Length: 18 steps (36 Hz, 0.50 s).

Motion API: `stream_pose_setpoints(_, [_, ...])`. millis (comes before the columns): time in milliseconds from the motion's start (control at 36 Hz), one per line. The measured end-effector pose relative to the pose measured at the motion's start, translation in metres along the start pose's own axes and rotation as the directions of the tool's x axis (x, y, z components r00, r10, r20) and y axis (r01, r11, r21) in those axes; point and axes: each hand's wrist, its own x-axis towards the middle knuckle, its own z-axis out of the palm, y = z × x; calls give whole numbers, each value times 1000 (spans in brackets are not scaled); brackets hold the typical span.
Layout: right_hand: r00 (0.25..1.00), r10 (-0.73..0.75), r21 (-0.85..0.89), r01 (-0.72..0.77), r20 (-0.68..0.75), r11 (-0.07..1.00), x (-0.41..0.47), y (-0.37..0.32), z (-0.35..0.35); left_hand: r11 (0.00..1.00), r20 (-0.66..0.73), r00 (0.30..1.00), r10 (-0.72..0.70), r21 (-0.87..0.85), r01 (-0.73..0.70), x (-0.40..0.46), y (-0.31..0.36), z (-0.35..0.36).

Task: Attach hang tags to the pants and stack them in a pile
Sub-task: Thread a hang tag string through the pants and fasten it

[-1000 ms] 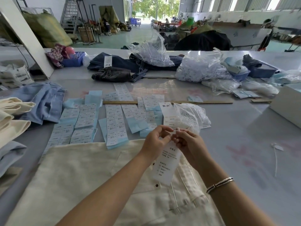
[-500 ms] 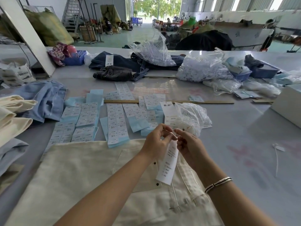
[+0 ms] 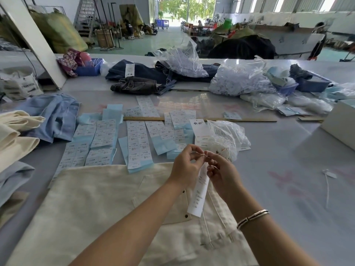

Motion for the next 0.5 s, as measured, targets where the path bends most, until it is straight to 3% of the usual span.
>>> stream_pose_setpoints(500, [998,-37,48,40,-47,998,-4,6,6,949,-78,980,-182,-274,154,-10,1,16])
